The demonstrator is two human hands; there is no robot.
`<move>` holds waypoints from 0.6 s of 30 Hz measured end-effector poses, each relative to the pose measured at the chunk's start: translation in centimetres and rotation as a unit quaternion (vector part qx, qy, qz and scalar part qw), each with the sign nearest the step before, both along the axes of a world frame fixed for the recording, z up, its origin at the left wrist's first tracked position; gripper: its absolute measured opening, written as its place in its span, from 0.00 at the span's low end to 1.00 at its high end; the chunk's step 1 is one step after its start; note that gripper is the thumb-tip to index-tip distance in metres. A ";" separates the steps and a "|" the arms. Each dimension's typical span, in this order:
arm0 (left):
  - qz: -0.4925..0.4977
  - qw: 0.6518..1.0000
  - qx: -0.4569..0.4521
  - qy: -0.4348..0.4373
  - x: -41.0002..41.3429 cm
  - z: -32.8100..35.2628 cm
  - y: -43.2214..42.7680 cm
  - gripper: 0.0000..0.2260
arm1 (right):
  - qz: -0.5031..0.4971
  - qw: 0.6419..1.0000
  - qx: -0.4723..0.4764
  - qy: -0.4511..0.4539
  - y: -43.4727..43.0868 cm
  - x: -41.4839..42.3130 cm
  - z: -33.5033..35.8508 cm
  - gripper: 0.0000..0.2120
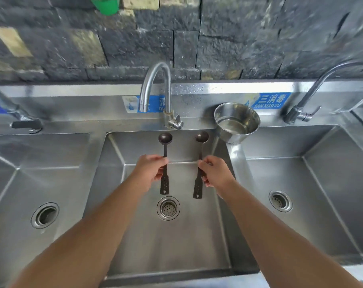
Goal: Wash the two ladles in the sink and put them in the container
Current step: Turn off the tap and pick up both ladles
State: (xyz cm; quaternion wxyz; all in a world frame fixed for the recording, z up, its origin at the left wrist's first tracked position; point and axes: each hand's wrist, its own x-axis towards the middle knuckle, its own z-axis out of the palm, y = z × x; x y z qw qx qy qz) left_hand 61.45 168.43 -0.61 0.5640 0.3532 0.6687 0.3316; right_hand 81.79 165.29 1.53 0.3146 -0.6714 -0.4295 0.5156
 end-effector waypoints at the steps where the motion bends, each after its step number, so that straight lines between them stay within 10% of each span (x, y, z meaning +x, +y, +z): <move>1: 0.004 1.000 0.005 -0.009 -0.3 1.1 -0.8 0.01 | -0.003 1.000 0.012 0.002 -1.0 -0.1 1.0 0.11; 9: 0.073 0.977 0.003 -0.199 -4.3 8.4 -8.5 0.02 | -0.046 0.996 0.072 0.034 -8.5 -1.2 6.7 0.09; 18: 0.049 0.989 0.084 -0.115 -10.9 11.7 -16.5 0.02 | -0.084 0.990 0.105 0.033 -15.6 -5.7 11.0 0.08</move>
